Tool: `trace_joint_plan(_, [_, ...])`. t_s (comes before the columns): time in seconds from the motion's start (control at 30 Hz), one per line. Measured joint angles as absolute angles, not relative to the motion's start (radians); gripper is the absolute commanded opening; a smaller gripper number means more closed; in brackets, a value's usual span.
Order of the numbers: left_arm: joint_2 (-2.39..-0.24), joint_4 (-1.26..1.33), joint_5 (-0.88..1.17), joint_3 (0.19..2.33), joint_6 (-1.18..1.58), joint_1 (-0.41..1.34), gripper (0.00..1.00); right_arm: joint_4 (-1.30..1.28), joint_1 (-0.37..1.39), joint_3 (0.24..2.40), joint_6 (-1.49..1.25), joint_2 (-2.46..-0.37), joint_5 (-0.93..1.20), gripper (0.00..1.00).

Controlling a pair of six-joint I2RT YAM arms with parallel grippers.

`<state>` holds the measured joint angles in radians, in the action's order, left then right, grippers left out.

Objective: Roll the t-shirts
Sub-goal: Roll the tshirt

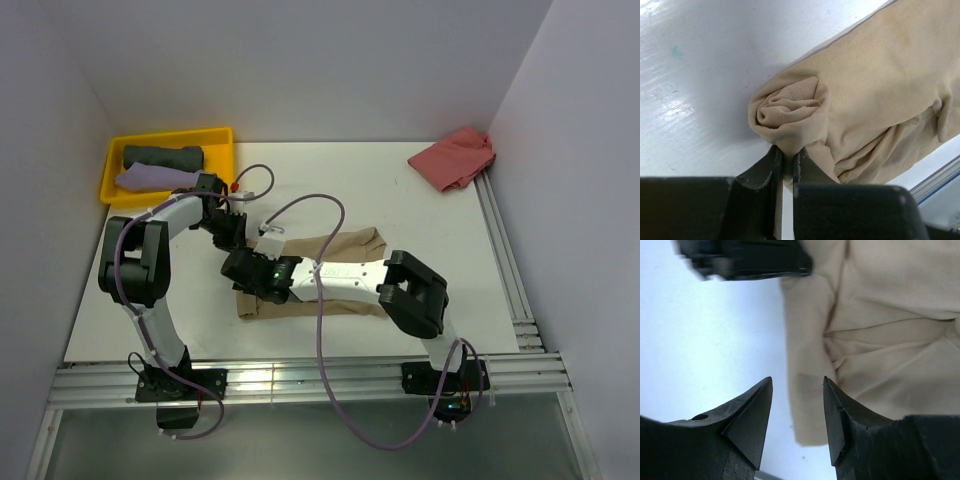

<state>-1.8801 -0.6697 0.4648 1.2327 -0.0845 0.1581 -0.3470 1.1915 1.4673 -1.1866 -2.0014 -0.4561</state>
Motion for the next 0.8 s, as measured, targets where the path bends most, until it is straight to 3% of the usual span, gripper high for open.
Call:
trace_joint_plan(0.23, [-1.880, -0.669, 0.455, 1.233, -0.084, 0.163, 0.05, -0.459, 1.223, 1.611, -1.136, -2.046, -0.503, 0.52])
trace_joint_plan(0.8, [-1.880, -0.670, 0.445, 1.237, -0.084, 0.173, 0.06, -0.503, 1.254, 1.623, -1.114, -2.134, -0.502, 0.52])
